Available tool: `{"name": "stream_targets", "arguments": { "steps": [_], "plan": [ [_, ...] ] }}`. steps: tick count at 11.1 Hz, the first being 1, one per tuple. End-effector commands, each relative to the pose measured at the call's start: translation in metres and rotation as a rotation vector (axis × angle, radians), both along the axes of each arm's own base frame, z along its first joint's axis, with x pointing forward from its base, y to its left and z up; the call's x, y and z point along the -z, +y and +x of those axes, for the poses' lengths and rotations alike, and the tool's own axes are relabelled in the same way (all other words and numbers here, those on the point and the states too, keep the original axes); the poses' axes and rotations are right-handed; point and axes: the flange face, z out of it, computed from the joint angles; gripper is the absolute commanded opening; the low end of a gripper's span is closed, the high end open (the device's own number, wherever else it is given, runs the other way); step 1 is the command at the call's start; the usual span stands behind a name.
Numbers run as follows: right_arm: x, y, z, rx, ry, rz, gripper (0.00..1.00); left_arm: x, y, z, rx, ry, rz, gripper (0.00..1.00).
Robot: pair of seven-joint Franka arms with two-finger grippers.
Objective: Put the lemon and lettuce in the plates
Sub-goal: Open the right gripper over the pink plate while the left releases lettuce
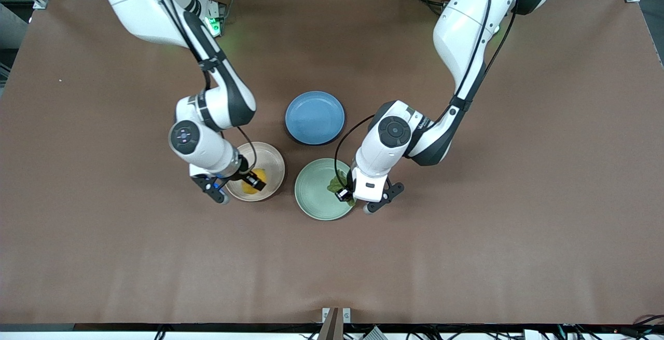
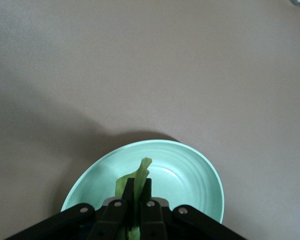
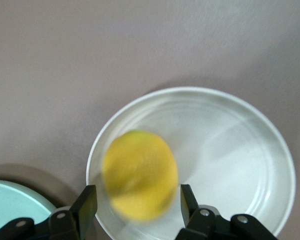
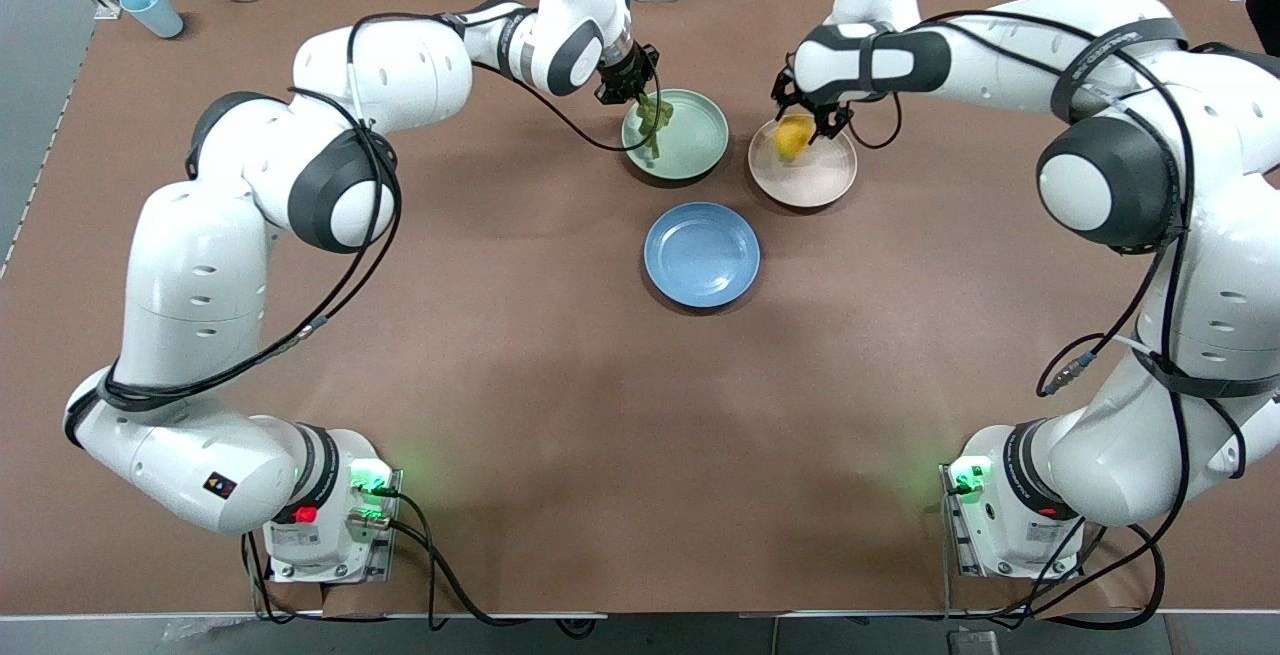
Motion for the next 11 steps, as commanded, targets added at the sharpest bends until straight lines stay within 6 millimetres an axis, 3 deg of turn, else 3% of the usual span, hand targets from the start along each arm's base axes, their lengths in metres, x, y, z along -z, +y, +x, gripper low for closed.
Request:
{"name": "stream_targets", "arguments": {
  "steps": [1, 2, 7, 11],
  "plan": [
    [0.003, -0.004, 0.0, 0.023, -0.006, -0.005, 1.0, 0.012, -0.004, 0.002, 0.008, -0.046, 0.001, 0.68],
    [0.003, -0.007, 0.002, 0.029, -0.006, -0.006, 1.0, 0.01, -0.004, 0.002, 0.06, -0.07, 0.024, 1.0],
    [0.002, -0.058, 0.018, -0.018, -0.022, -0.083, 1.0, 0.004, 0.002, 0.004, 0.125, -0.077, 0.079, 1.0],
    [0.006, -0.117, 0.028, -0.097, 0.006, -0.105, 1.0, -0.001, 0.018, 0.006, 0.217, -0.021, 0.151, 1.0]
  ]
}}
